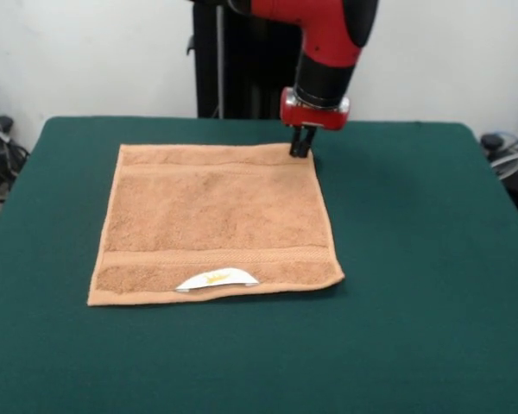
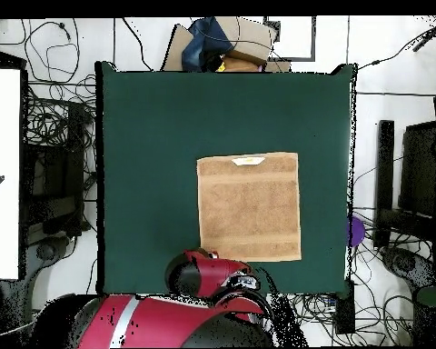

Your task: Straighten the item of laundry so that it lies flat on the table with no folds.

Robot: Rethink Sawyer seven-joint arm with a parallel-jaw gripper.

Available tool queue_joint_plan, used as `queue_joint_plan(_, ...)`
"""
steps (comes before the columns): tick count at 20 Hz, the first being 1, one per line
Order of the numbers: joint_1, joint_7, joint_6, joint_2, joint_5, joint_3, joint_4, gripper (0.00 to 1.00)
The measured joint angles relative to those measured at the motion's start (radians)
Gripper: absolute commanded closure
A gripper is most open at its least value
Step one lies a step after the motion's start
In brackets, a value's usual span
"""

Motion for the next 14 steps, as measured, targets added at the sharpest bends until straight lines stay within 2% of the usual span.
queue_joint_plan(8, 0.005, 0.000, 0.007, 0.003, 0.000, 0.000, 0.005, 1.00)
queue_joint_plan(12, 0.023, 0.000, -0.067, 0.003, -0.001, -0.004, 0.025, 1.00)
queue_joint_plan(14, 0.045, 0.000, -0.143, 0.003, 0.000, -0.009, 0.041, 1.00)
